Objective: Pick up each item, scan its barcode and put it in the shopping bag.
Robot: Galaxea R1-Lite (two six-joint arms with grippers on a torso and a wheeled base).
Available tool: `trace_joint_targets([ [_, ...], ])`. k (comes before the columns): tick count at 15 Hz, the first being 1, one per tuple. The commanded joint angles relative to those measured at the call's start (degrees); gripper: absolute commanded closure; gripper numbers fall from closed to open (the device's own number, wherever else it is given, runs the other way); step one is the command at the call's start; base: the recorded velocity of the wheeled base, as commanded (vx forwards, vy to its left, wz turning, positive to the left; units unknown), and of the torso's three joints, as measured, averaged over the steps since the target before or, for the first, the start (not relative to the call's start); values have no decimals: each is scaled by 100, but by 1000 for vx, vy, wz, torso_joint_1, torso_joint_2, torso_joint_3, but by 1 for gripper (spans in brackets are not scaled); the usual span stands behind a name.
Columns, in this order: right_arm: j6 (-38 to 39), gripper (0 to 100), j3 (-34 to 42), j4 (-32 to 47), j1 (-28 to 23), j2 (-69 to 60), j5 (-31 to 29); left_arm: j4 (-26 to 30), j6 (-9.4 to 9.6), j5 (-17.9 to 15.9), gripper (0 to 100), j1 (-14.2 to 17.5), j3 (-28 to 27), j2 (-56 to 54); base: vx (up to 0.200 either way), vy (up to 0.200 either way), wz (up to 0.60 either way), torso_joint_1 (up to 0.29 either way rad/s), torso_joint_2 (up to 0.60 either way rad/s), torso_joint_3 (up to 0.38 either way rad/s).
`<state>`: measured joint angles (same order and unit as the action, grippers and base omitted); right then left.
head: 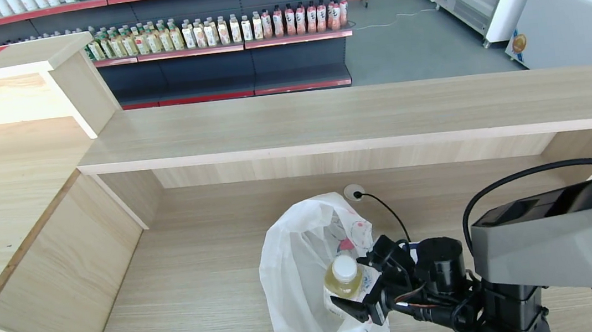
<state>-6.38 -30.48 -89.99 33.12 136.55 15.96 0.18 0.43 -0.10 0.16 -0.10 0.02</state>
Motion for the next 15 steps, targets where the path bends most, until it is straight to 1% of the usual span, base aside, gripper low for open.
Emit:
trace_joint_targets([
  [1, 251, 0, 7, -1, -7, -401, -5, -1, 1, 1, 0, 2, 1, -2, 0, 0, 0, 0, 0, 0],
  [2, 629, 0, 24, -1, -69, -656, -5, -1, 1, 1, 0, 2, 1, -2, 0, 0, 0, 0, 0, 0],
  [3, 752, 0, 24, -1, -122, -779, -5, -1, 1, 1, 0, 2, 1, -2, 0, 0, 0, 0, 0, 0],
  [4, 945, 0, -2, 228, -315, -1042, -5, -1, -8, 1, 0, 2, 1, -2, 0, 0, 0, 0, 0, 0],
  [5, 1042, 0, -11, 333, -368, -1165, -5, -1, 1, 1, 0, 2, 1, -2, 0, 0, 0, 0, 0, 0],
  [6, 1481, 0, -2, 597, -403, -1570, -14, -1, 1, 1, 0, 2, 1, -2, 0, 0, 0, 0, 0, 0],
  [7, 1675, 0, -2, 878, -429, -1895, -23, -1, -8, 1, 0, 2, 1, -2, 0, 0, 0, 0, 0, 0],
  [10, 1719, 0, 7, 1739, -632, -2712, -14, -1, -8, 1, 0, 2, 1, -2, 0, 0, 0, 0, 0, 0],
  [12, 1780, 0, 42, 1941, -781, -2985, -23, -1, -8, 1, 0, 2, 1, -2, 0, 0, 0, 0, 0, 0],
  [15, 1789, 0, 288, 2328, -1045, -3495, -14, -1, -8, 1, 0, 2, 1, -2, 0, 0, 0, 0, 0, 0],
])
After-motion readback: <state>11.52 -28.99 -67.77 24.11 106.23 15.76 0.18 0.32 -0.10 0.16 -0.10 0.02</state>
